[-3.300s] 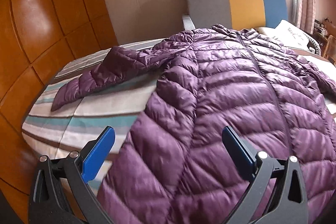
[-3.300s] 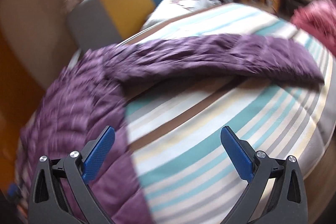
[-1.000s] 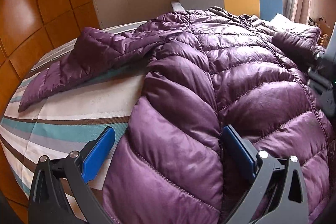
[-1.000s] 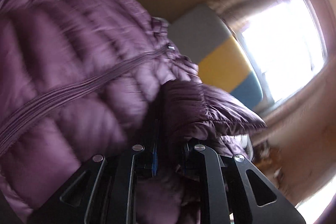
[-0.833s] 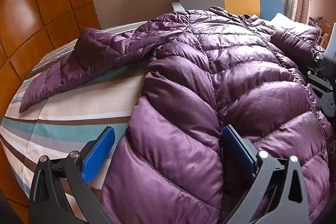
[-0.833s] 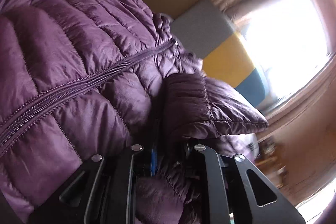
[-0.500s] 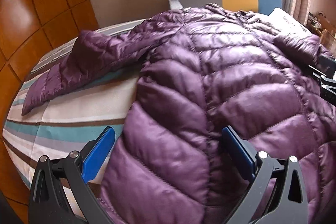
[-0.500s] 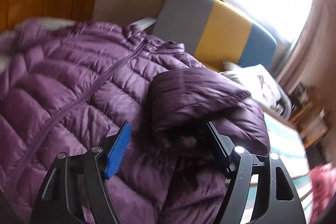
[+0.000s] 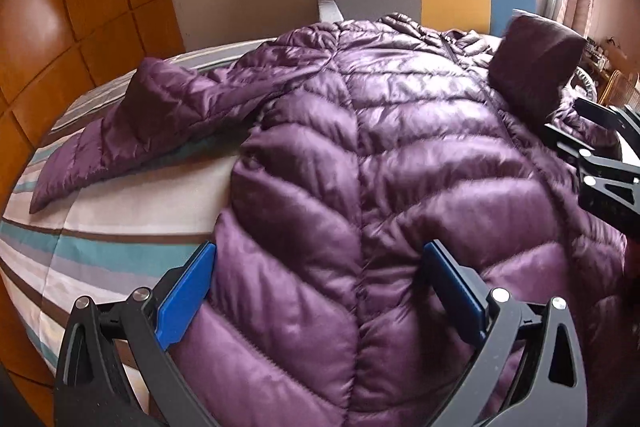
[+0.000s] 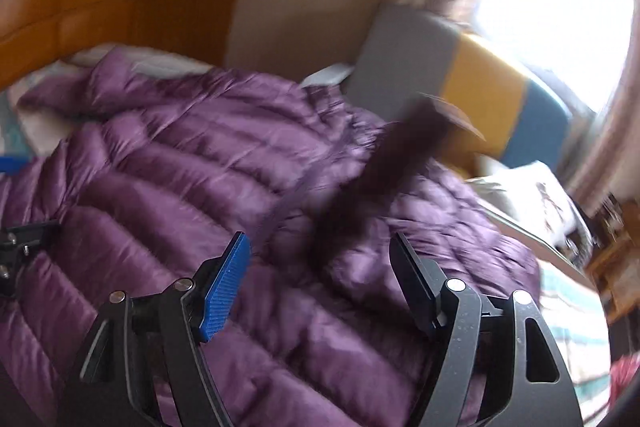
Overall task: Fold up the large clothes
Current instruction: 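Fold the held sleeve across the jacket body and open the right tool, then press the right tool onto the jacket body and close on the fabric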
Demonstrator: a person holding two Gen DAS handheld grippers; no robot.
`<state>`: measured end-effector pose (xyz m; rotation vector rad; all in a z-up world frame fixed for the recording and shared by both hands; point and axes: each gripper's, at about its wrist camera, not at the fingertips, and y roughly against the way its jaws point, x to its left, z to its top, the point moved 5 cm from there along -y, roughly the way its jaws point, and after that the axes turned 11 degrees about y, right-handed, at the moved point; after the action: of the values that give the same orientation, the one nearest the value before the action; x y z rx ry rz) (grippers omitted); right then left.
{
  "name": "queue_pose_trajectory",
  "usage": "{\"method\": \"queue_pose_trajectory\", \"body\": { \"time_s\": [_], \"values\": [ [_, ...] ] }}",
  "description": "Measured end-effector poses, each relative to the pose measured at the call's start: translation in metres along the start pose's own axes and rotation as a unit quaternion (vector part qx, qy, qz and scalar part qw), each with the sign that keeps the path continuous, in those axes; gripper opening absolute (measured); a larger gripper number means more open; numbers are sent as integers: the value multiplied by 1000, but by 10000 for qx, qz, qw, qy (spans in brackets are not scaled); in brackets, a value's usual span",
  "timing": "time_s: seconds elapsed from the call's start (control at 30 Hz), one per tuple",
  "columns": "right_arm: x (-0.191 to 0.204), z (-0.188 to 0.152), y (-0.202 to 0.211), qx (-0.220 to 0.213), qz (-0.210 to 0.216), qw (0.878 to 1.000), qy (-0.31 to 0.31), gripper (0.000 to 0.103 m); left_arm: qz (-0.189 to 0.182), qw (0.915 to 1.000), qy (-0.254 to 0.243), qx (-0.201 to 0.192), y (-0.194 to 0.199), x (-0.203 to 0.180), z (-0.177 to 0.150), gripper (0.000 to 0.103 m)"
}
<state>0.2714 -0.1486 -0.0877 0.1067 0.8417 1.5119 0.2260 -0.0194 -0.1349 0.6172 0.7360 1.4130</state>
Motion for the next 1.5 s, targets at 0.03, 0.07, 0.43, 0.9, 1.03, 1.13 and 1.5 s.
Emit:
{"method": "queue_pose_trajectory", "body": {
  "time_s": [0.03,0.07,0.43,0.9,1.03,1.13,1.5],
  "values": [
    [-11,-2,5,-63,-180,9994,-273,72,-55,10000,5,-30,1,-4,3,101],
    [-27,-7,11,-112,-468,9967,-647,72,-179,9998,3,-81,3,-11,9,101],
    [-122,-95,16,560,-1501,9230,-3499,64,-1030,9938,-407,-51,-30,-113,75,101],
    [-115,-100,-7,578,-684,9326,-3497,48,-1362,9906,148,59,-65,-108,88,19],
    [-115,-92,0,290,-448,9354,-3495,44,-1212,9910,558,-39,-59,-69,77,19],
    [-118,-85,-7,445,-382,9397,-3370,31,-1375,9859,948,83,-61,-49,71,19],
    [-115,-85,-70,1398,-281,9487,-2821,26,-1381,9854,974,227,-73,-52,64,24]
  ]
}}
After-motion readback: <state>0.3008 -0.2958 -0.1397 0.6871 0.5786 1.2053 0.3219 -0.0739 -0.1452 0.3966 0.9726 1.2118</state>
